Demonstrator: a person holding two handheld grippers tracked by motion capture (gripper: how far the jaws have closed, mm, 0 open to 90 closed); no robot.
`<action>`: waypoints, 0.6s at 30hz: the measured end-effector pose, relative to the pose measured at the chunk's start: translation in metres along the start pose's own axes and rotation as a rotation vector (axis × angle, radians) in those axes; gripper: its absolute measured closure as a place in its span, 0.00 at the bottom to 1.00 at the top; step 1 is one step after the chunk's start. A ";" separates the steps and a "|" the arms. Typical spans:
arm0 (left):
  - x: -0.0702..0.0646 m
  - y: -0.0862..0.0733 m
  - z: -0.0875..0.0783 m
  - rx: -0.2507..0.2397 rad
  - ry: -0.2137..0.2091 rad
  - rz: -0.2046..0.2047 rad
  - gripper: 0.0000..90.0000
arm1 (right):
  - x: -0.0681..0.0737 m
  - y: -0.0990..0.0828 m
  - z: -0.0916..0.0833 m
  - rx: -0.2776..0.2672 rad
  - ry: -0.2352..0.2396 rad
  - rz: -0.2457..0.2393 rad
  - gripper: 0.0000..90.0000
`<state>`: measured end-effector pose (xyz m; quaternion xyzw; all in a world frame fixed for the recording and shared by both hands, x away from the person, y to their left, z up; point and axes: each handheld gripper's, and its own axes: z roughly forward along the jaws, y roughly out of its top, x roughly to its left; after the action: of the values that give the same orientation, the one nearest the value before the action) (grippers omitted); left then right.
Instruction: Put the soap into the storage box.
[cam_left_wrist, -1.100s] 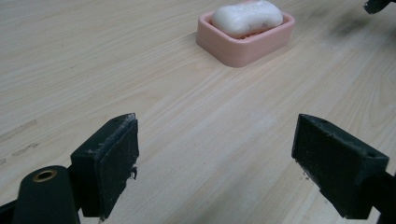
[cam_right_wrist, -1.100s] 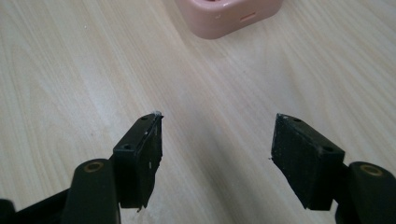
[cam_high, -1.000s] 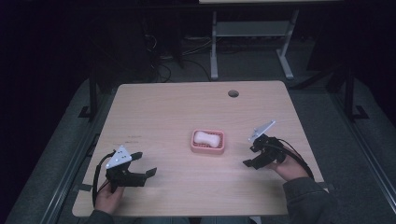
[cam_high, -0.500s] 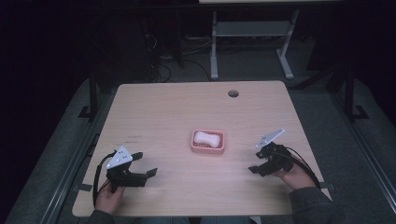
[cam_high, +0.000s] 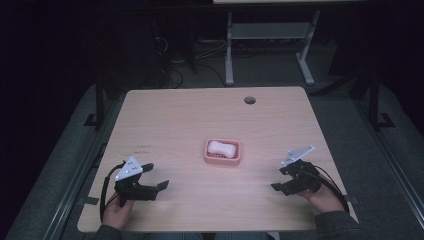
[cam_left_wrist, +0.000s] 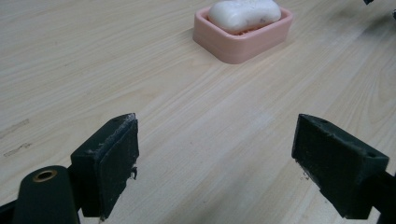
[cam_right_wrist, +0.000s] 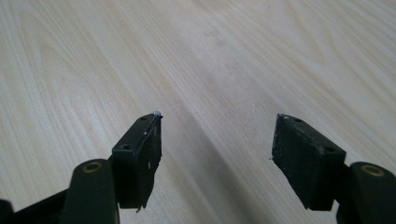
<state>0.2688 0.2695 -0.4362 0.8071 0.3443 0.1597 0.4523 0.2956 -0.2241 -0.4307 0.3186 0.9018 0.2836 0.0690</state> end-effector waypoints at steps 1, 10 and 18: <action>0.000 0.000 0.000 -0.001 -0.001 -0.002 0.16 | 0.002 -0.002 -0.002 -0.011 0.000 0.007 0.36; 0.000 0.000 0.001 0.002 -0.003 -0.005 0.16 | 0.007 -0.011 -0.008 -0.021 -0.012 0.004 0.35; -0.001 0.000 0.001 0.005 -0.004 -0.001 0.16 | 0.012 -0.030 -0.012 -0.036 -0.024 0.032 0.35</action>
<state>0.2689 0.2685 -0.4370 0.8084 0.3443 0.1567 0.4510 0.2667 -0.2415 -0.4367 0.3348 0.8905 0.2970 0.0811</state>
